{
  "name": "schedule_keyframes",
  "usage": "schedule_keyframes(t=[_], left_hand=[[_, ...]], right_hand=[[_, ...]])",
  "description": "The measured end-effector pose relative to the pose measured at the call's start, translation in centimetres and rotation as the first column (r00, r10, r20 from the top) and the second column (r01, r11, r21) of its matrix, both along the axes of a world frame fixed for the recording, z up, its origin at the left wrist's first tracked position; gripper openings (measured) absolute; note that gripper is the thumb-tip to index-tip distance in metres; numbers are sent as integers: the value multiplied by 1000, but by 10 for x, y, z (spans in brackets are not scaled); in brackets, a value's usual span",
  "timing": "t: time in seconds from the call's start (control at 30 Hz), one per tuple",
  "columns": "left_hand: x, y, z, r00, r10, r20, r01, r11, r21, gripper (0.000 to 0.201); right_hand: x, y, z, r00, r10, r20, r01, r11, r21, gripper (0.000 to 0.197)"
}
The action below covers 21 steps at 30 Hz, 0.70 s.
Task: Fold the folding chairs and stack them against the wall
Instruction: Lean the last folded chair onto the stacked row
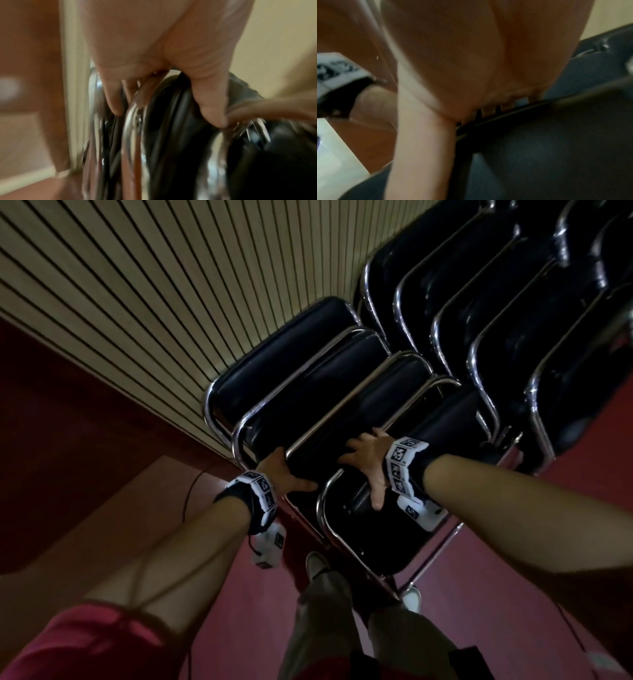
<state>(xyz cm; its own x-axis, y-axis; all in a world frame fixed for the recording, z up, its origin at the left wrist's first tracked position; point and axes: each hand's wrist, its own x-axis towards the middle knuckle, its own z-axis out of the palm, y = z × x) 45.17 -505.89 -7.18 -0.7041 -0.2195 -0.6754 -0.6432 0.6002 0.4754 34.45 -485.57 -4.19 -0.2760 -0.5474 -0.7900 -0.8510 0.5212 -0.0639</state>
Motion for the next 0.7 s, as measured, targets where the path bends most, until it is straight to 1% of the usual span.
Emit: schedule_keyframes(t=[0.07,0.13,0.17,0.23,0.3,0.37,0.5,0.57,0.63,0.7], left_hand=[[-2,-3,-1,999,-25,-24,26,1000,13,109],[-1,-7,-4,998,-29,-48,29,1000,6,115],[-1,-9,-5,998,-39,-53,39,999,4,113],[-1,-8,-6,997,-61,-46,61,998,-7,97],[-2,-7,-3,994,-95,-50,94,995,-17,82],[0,-6,-1,993,-115,-34,114,993,-16,81],[9,-8,-1,993,-121,-16,121,993,-2,89],[16,-11,-2,994,-112,-18,112,994,-6,82],[21,-14,0,995,-102,-18,102,995,-8,72],[21,-15,2,995,-101,-11,101,995,1,72]], right_hand=[[0,-10,3,1000,22,-8,-22,999,29,123],[0,-16,6,999,11,31,-13,997,80,108],[-1,-17,7,998,-22,64,15,994,104,99],[0,-14,9,991,-99,86,88,988,127,84],[8,-11,12,989,-136,61,127,984,128,72],[13,-9,16,990,-137,39,130,981,143,65],[25,-14,24,991,-134,28,127,977,169,63],[31,-17,24,992,-125,33,119,982,146,65],[36,-19,26,991,-126,37,122,989,86,66],[38,-18,26,989,-146,36,146,989,23,66]])
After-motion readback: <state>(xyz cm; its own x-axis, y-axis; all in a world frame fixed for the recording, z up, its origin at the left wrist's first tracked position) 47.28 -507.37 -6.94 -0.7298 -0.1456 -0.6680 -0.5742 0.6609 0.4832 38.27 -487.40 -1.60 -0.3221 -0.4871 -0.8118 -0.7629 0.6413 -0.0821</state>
